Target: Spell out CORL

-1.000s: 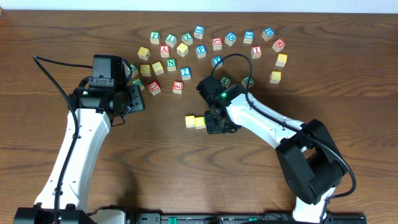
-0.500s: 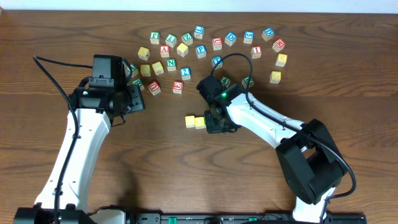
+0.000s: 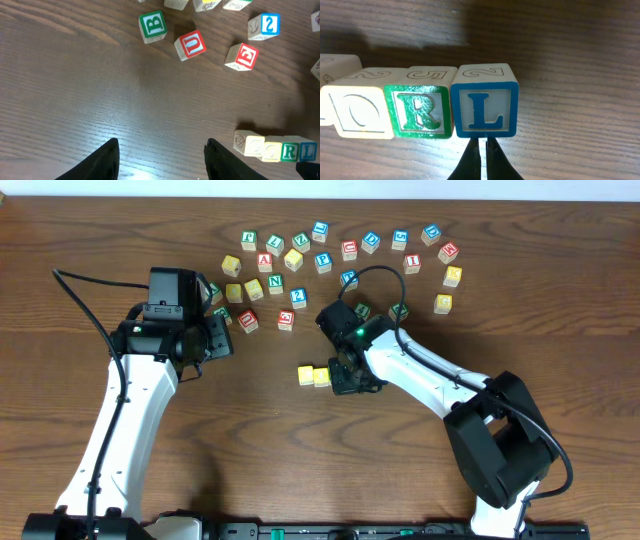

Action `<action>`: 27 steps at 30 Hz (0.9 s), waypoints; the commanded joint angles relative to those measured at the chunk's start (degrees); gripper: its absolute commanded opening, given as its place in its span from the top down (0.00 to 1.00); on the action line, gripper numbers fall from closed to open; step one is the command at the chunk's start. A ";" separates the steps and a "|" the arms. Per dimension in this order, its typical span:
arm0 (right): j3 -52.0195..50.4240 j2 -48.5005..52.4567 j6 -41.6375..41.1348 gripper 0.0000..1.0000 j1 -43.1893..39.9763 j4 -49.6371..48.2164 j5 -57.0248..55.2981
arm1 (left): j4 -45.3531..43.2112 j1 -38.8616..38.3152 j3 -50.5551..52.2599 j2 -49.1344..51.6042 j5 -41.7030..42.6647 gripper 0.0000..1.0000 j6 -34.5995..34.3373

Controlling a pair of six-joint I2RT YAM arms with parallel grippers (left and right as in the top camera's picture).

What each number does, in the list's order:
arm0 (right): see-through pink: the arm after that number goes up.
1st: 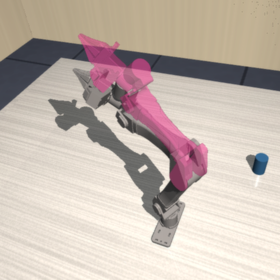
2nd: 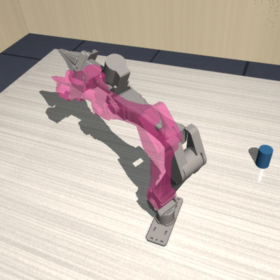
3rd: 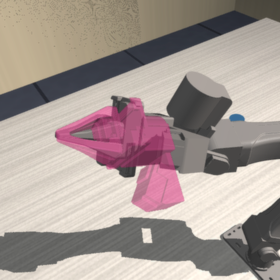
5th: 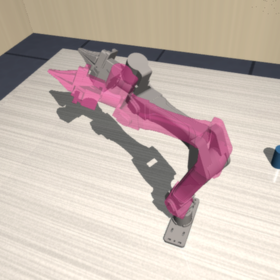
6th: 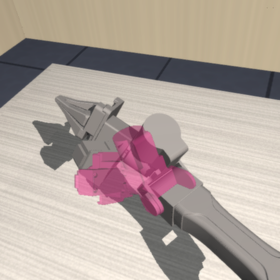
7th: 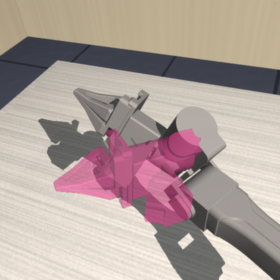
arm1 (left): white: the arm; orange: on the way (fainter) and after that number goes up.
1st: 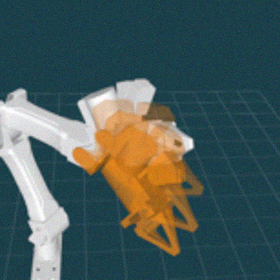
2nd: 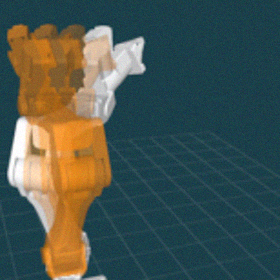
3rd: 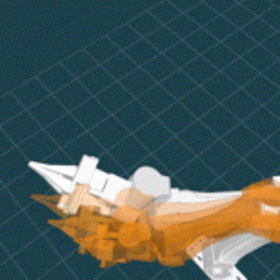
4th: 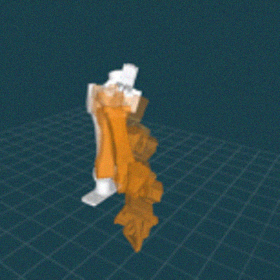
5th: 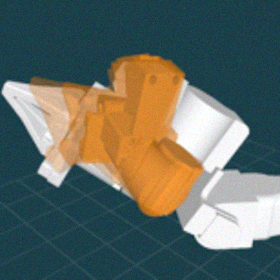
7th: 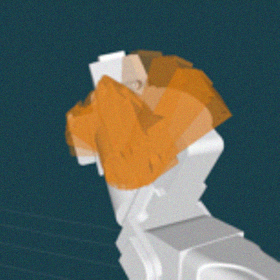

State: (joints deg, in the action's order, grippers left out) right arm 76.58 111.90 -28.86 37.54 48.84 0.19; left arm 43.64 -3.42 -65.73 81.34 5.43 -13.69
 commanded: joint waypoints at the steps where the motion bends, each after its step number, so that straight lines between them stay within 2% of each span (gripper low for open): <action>1: 3.26 -4.92 2.03 0.98 -0.11 -0.02 -0.28 | 0.02 0.28 -0.76 0.44 -0.55 0.46 -0.33; 7: 3.89 -8.44 2.78 0.96 -0.11 -3.67 -1.18 | 0.00 0.31 -0.76 0.44 -0.55 0.46 -0.33; 11: 4.00 -7.69 7.41 0.89 -0.11 -10.23 -1.11 | -0.04 0.31 -0.76 0.44 -0.57 0.46 -0.33; 13: 6.19 -5.33 11.08 0.89 -0.35 -13.27 -1.11 | -0.55 0.31 -0.76 0.44 -0.57 0.46 -0.33; 19: 16.85 3.76 14.38 0.91 -0.66 -13.55 0.72 | -0.55 0.31 -0.76 0.44 -0.55 0.46 -0.33; 27: 17.40 8.35 14.38 0.93 -0.22 -16.33 4.94 | -0.22 0.31 -0.76 0.44 -0.57 0.46 -0.33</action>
State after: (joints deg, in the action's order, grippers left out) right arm 92.88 118.08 -15.68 37.19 32.93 3.05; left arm 43.46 -3.42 -65.73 81.34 5.43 -13.69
